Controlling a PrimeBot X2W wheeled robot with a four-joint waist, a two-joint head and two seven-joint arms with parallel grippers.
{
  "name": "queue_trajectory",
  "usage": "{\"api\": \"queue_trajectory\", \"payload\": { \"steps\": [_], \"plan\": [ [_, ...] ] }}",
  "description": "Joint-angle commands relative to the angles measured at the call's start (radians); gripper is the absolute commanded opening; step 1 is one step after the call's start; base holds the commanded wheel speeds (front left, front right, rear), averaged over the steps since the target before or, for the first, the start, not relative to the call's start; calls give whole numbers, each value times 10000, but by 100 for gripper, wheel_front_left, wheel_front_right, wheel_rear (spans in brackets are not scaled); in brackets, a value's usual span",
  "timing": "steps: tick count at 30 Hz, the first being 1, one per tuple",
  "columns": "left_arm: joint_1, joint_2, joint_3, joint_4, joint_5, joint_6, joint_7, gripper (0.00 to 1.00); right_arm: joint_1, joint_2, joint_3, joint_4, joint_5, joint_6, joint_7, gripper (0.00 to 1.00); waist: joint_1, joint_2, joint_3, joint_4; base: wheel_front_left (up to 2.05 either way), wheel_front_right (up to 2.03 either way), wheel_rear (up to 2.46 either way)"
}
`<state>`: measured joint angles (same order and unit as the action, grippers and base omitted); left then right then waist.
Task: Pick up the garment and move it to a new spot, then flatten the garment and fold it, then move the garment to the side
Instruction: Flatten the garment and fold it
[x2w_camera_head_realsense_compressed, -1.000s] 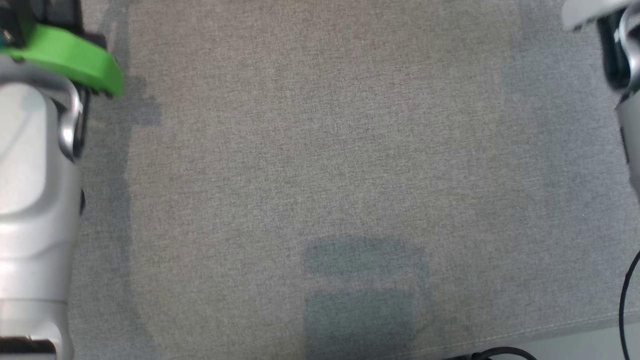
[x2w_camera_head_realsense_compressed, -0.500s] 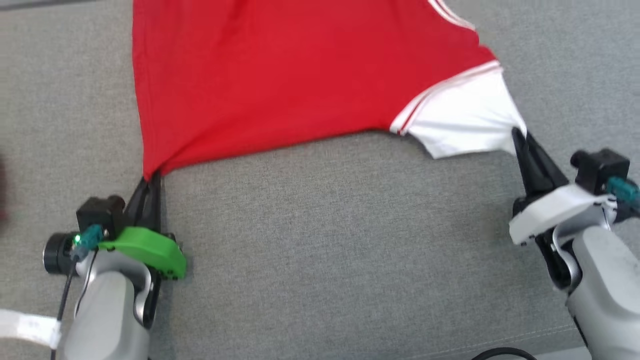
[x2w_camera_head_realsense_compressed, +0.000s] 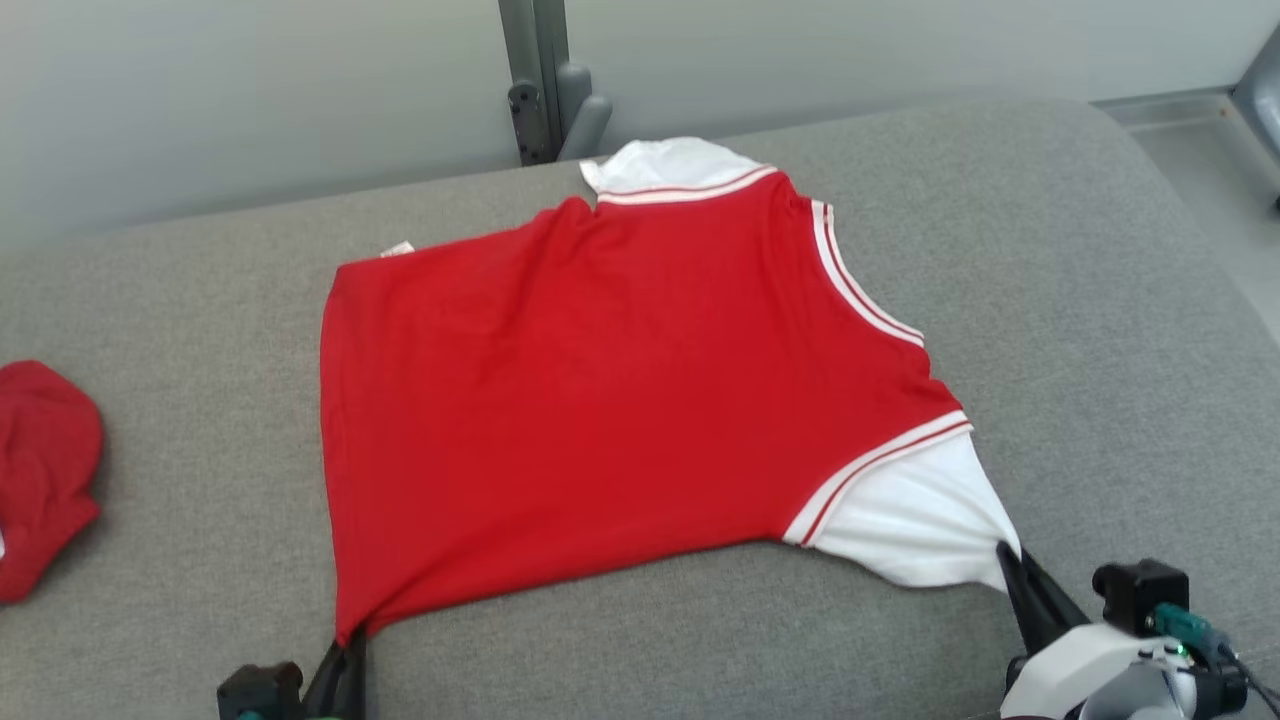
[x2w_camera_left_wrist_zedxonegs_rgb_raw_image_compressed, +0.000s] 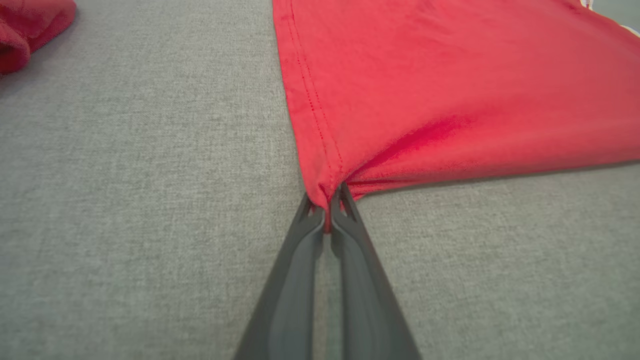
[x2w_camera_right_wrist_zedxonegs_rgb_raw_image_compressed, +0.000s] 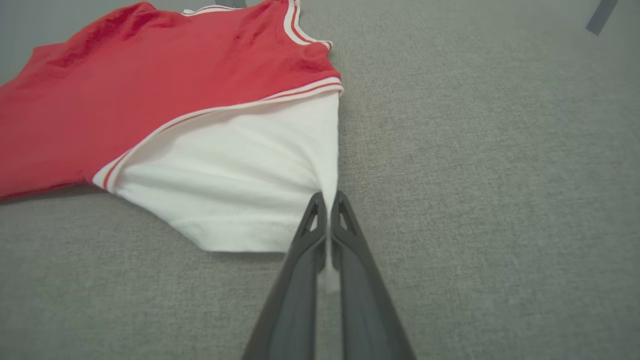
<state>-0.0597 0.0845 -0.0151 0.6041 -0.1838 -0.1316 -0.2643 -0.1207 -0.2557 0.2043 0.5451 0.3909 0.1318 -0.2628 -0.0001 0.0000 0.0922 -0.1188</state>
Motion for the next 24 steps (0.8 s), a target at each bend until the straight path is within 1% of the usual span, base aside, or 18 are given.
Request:
{"api": "queue_trajectory", "payload": {
  "steps": [1,6,10,12,15,19,24],
  "plan": [
    [439,20,5,-7,31,31,2,0,437,99,-89,56,-4,-22,-26,0,1,0,-963,-50,0,0,0],
    [1191,-83,195,26,-98,28,2,0,1408,344,-198,85,-142,-22,-25,0,1,0,-1316,24,0,0,0],
    [1686,-146,456,63,-130,29,1,0,2188,314,-381,175,-270,-22,-26,0,1,0,-1569,144,0,0,0],
    [1791,-169,454,90,-127,28,1,0,2341,232,-398,121,-377,-23,-26,0,1,0,-1610,173,0,0,0],
    [2074,-188,474,121,-118,29,1,0,2906,317,-926,-44,-466,-25,-26,0,1,0,-1690,292,0,0,0],
    [2155,-227,435,-69,73,29,1,0,2960,388,-1115,-500,-602,-25,-26,0,1,0,-1631,397,0,0,0],
    [1793,-265,213,-893,229,29,1,0,2427,547,-1139,-1708,-621,-22,-26,0,1,0,-1419,542,0,0,0]
  ]
}}
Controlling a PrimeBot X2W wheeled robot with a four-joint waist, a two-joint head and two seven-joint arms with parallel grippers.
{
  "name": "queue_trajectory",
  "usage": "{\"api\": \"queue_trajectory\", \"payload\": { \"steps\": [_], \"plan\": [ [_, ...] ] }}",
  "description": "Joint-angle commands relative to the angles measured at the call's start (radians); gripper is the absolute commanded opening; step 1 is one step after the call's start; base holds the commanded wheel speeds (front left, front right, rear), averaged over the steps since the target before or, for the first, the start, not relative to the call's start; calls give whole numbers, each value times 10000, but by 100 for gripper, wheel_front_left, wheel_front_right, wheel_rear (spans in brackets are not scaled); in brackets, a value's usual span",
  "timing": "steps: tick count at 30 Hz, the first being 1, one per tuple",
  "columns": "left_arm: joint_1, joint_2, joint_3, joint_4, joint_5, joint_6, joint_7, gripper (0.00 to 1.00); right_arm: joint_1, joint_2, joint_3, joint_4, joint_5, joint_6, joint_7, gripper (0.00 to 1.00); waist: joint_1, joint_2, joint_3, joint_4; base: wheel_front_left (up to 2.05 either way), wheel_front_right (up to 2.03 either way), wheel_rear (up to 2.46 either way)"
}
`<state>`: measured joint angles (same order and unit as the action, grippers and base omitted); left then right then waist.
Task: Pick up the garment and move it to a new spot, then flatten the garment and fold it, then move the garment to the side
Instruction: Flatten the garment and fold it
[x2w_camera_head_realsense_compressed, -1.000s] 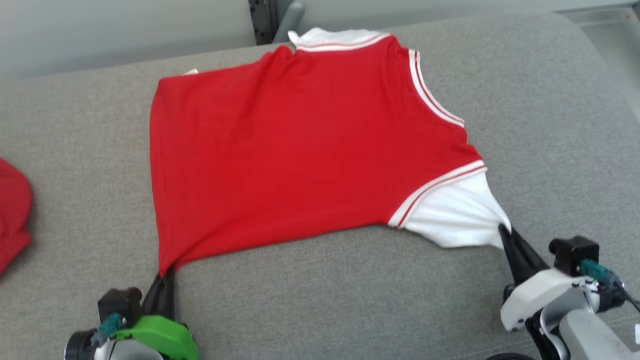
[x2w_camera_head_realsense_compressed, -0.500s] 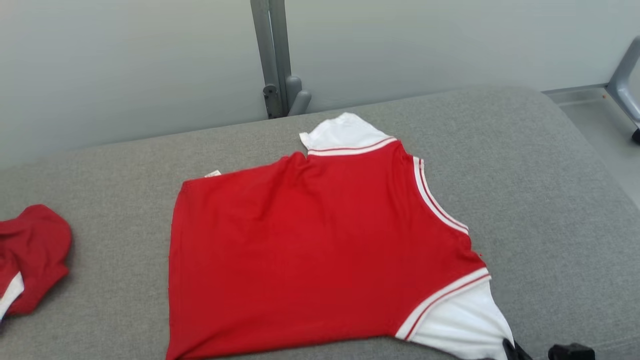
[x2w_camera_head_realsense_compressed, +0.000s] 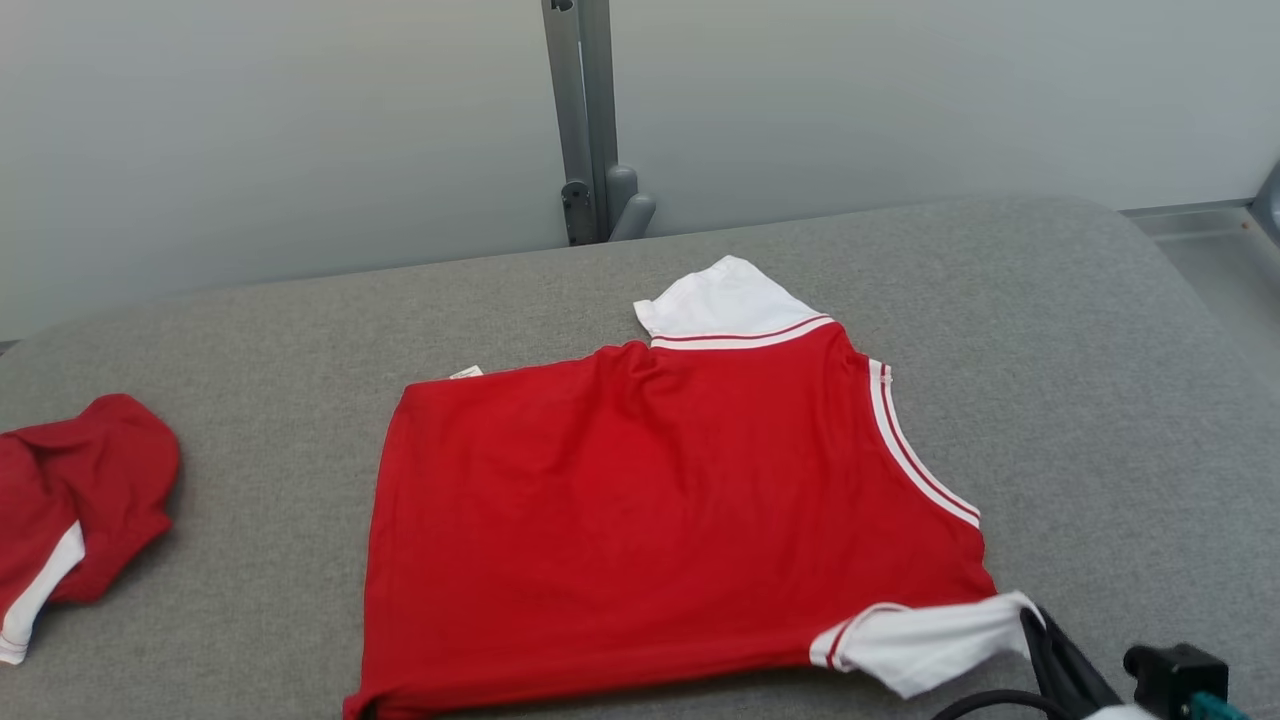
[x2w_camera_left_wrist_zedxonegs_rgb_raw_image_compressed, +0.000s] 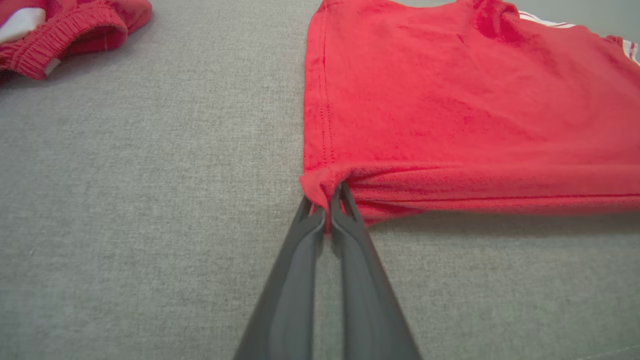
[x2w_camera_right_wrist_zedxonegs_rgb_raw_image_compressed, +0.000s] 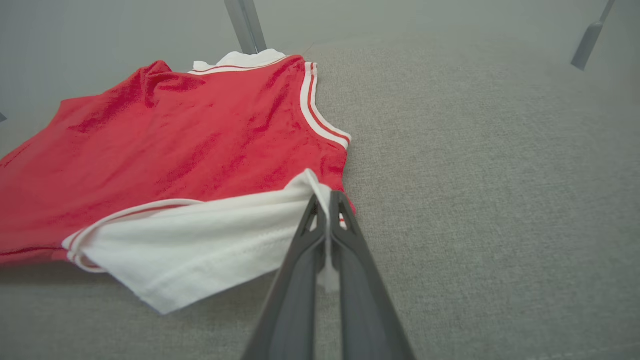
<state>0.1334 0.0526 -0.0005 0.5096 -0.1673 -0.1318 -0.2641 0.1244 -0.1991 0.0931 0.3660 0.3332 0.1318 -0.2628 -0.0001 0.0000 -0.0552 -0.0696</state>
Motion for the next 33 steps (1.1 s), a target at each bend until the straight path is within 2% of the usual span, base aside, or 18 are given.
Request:
{"api": "queue_trajectory", "payload": {
  "steps": [1,8,22,33],
  "plan": [
    [-230,47,-40,-150,75,29,-1,0,-157,17,-78,-134,-38,-22,-25,0,1,0,103,80,0,0,0],
    [-971,36,-325,-1005,164,29,-1,0,-1264,248,-339,-609,-330,-20,-27,0,1,0,410,293,0,0,0],
    [-2563,23,-496,-268,570,28,-1,0,-3132,433,-653,515,-1237,-19,-27,0,1,0,1306,533,0,0,0],
    [-3366,2,-277,-28,753,28,-1,0,-4023,454,-665,561,-1722,-19,-27,0,1,0,2063,603,0,0,0]
  ]
}}
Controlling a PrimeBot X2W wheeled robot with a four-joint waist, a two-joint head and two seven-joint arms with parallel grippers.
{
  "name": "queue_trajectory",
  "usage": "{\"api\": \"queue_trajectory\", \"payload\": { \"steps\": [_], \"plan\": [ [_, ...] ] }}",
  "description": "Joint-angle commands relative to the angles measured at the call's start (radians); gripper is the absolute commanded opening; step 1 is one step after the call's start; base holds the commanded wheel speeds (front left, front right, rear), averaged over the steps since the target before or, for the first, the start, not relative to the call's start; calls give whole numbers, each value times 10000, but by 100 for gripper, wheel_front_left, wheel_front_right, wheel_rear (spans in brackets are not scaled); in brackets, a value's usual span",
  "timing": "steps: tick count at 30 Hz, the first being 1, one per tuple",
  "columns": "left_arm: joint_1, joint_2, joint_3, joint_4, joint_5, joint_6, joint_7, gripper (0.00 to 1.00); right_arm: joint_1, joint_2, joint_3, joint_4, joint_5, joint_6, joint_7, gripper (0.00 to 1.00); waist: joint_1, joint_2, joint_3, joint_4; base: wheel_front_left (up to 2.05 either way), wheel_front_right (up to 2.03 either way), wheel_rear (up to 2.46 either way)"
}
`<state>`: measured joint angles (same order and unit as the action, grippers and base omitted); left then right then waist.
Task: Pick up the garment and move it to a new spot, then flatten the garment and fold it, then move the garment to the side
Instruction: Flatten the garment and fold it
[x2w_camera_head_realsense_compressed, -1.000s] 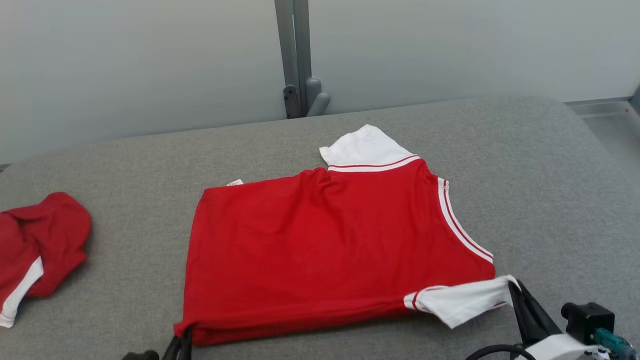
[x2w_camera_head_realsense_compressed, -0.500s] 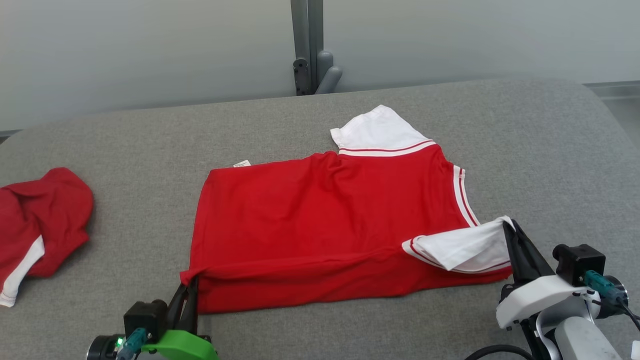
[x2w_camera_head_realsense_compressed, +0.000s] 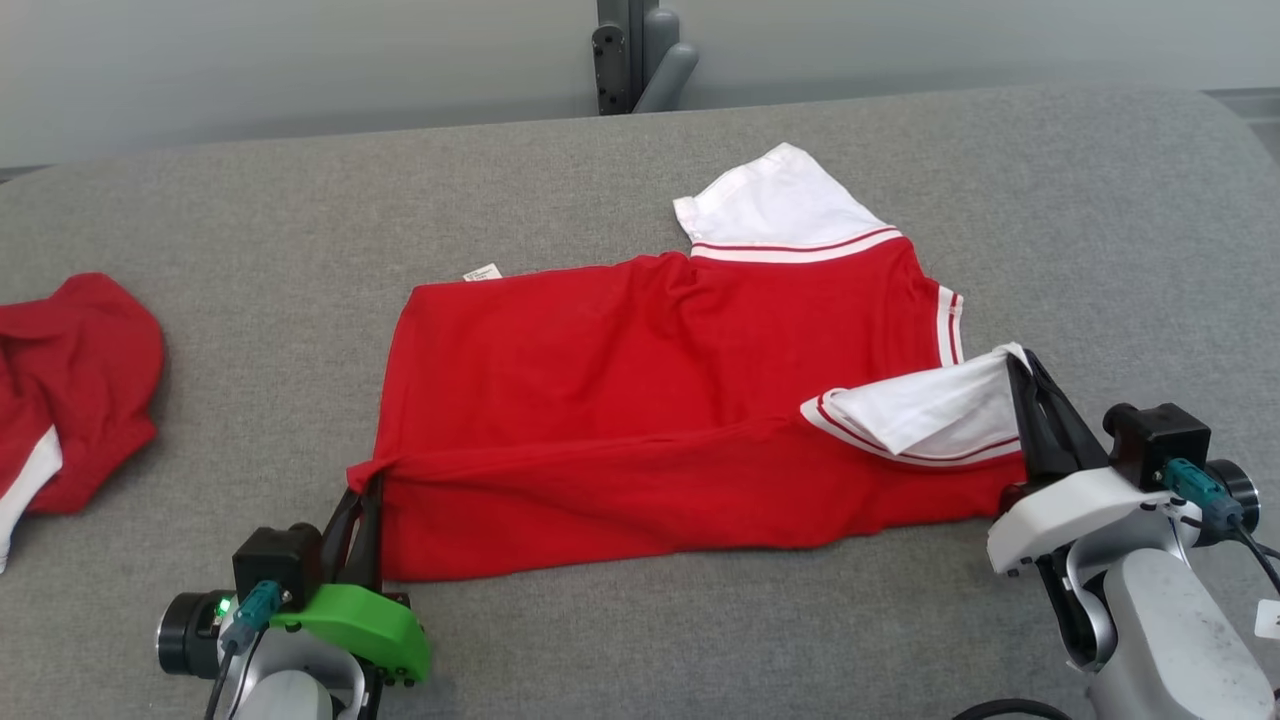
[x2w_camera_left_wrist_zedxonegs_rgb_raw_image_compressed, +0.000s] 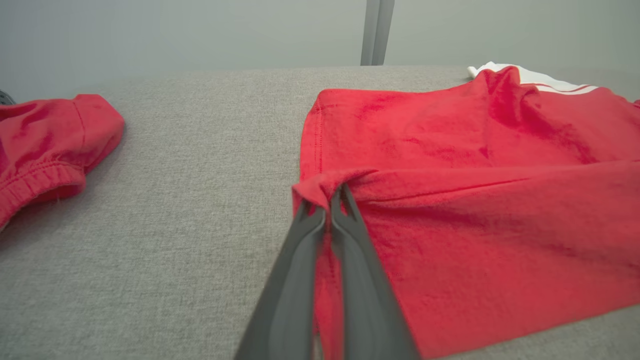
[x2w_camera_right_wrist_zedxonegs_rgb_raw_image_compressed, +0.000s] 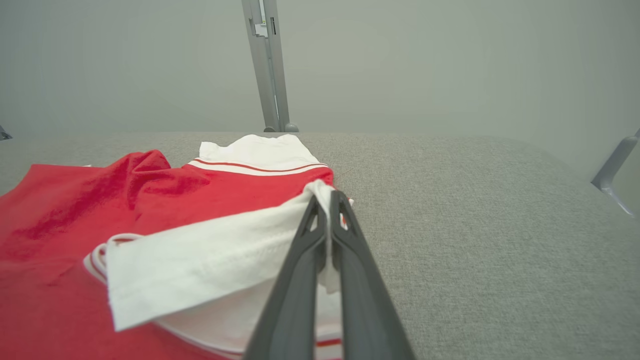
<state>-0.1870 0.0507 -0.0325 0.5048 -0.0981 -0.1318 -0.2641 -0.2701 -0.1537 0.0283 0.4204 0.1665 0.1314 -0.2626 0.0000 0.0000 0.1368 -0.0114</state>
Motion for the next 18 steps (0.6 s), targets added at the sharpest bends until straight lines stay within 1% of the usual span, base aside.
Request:
{"api": "queue_trajectory", "payload": {
  "steps": [1,10,18],
  "plan": [
    [-220,20,70,35,70,28,-1,0,-151,-6,-30,28,-65,-15,-29,0,0,0,203,23,0,0,0],
    [-717,12,106,211,206,32,-1,0,-618,-67,-6,184,-195,-15,-29,0,0,0,617,70,0,0,0],
    [-1113,11,-4,378,150,119,-1,0,-940,-115,-16,324,-245,-15,-29,0,0,0,930,136,0,0,0]
  ]
}}
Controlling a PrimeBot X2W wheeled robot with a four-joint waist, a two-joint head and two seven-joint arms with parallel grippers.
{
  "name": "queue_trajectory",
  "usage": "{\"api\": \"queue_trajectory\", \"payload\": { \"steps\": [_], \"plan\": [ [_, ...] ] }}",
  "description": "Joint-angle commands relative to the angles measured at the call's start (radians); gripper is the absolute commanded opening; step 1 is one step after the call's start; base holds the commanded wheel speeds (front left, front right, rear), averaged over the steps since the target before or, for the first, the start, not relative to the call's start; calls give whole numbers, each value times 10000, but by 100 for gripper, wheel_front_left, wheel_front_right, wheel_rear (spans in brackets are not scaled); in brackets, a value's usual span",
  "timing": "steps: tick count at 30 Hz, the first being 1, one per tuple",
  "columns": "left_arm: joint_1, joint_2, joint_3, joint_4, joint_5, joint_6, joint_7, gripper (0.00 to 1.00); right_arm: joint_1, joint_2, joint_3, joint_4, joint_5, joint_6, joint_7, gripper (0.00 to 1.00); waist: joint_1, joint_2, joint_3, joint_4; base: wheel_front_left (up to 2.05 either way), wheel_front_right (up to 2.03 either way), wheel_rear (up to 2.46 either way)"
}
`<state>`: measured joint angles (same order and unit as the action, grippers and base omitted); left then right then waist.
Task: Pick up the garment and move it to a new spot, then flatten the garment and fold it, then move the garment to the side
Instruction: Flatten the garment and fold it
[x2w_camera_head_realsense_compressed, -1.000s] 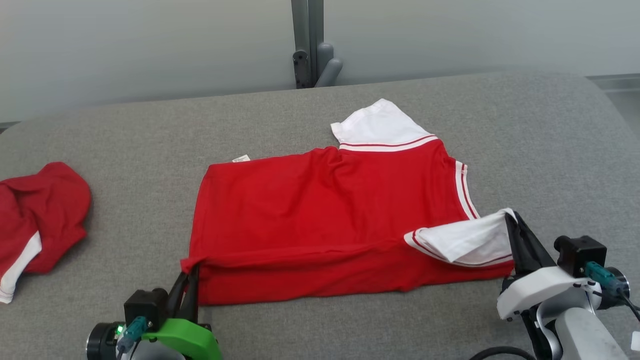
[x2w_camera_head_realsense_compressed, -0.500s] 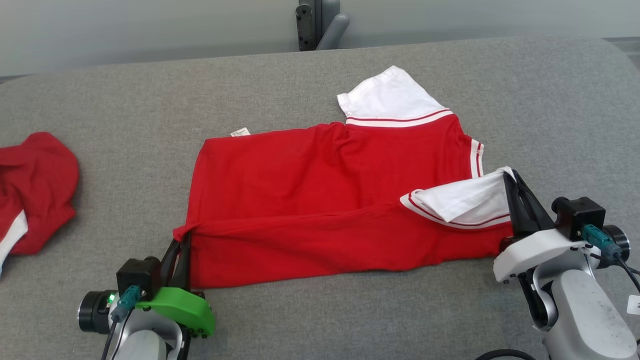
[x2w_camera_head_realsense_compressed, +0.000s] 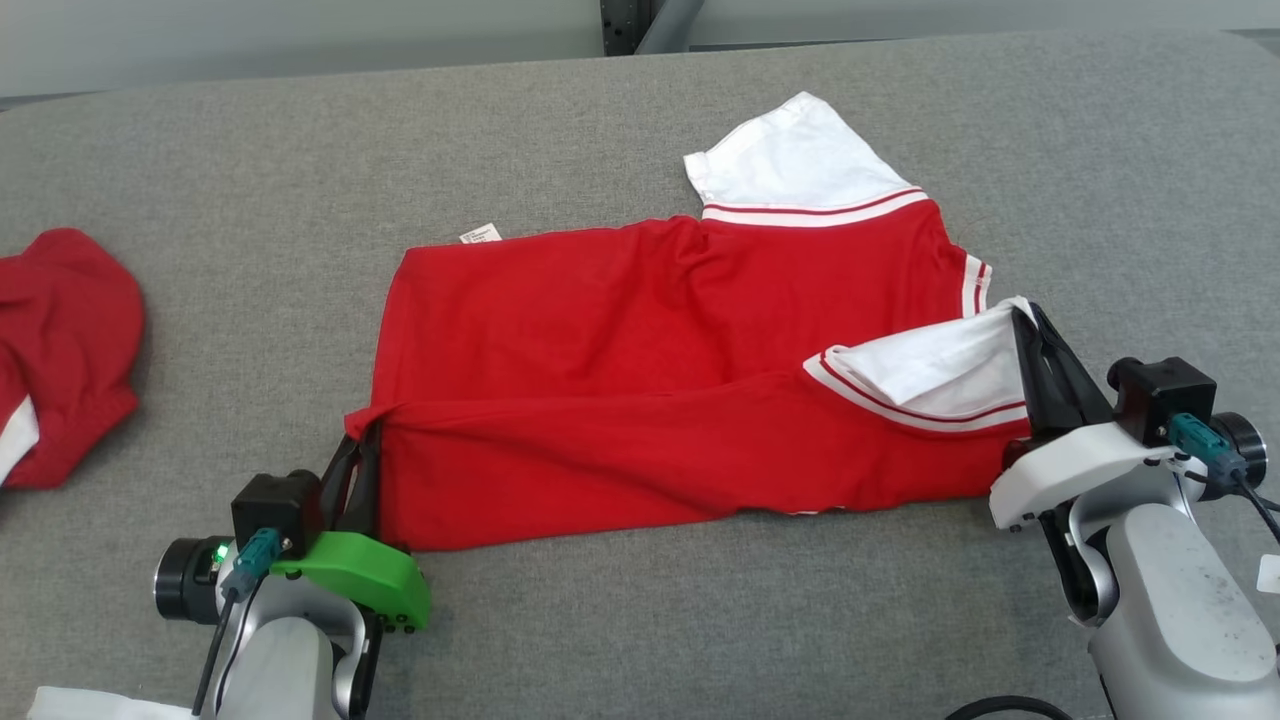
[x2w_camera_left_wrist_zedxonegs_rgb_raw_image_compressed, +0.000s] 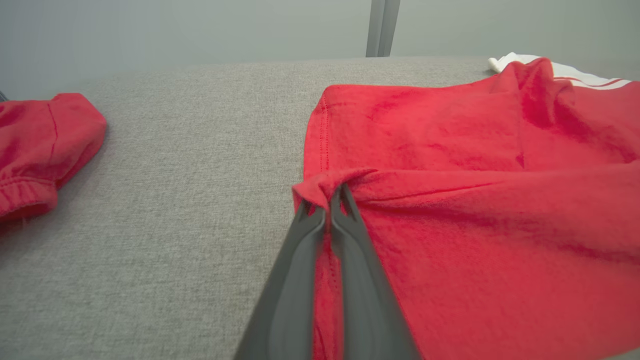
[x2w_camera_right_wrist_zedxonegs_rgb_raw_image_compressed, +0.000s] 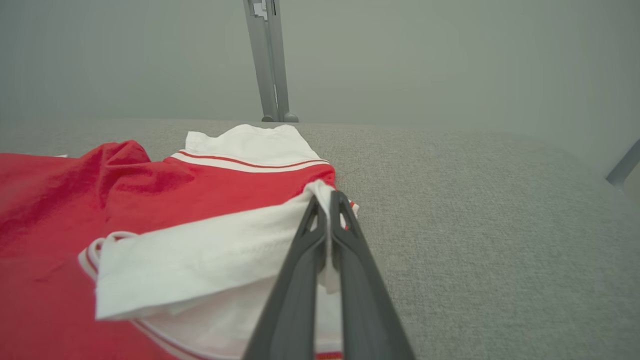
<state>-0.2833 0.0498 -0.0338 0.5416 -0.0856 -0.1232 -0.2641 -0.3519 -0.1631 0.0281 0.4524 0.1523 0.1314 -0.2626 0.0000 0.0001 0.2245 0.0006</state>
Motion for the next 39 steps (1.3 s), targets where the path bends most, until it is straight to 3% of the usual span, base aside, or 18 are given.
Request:
{"api": "queue_trajectory", "payload": {
  "steps": [1,9,10,11,12,13,14,26,31,39],
  "plan": [
    [-196,20,-7,14,56,53,-1,0,-147,-6,-12,26,-108,-15,-29,0,0,-1,92,18,0,0,0],
    [-448,20,-162,-37,-75,112,-1,0,-370,37,-43,177,-163,-15,-29,1,0,-1,382,79,0,0,0],
    [-453,22,-166,-81,-69,129,-1,0,-413,41,-32,200,-203,-15,-29,36,0,-1,410,85,0,0,0],
    [-454,22,-167,-135,-44,165,-1,0,-442,58,-40,224,-234,-15,-29,100,0,-1,434,91,0,0,0],
    [-440,22,-174,-182,-6,202,-1,24,-484,78,-110,219,-255,-15,-29,100,0,-1,452,99,0,0,0],
    [-419,22,-156,-255,-22,246,-1,68,-503,90,-171,188,-269,-15,-29,100,0,-1,463,105,0,0,0],
    [-392,26,-124,-323,-74,313,-1,100,-490,119,-226,152,-307,-15,-29,100,0,-1,466,109,0,0,0],
    [753,26,-217,-1020,-189,743,-1,100,1027,358,-574,-469,-248,-15,-29,100,0,-1,-94,83,0,0,0],
    [1394,24,-252,-1257,-304,833,-1,100,1850,523,-876,-189,22,-15,-29,100,0,-1,-265,-48,0,0,0],
    [1420,27,-452,-1228,-398,755,-1,100,1526,681,-1183,844,408,-15,-29,100,0,-1,-292,-34,0,0,0]
  ]
}}
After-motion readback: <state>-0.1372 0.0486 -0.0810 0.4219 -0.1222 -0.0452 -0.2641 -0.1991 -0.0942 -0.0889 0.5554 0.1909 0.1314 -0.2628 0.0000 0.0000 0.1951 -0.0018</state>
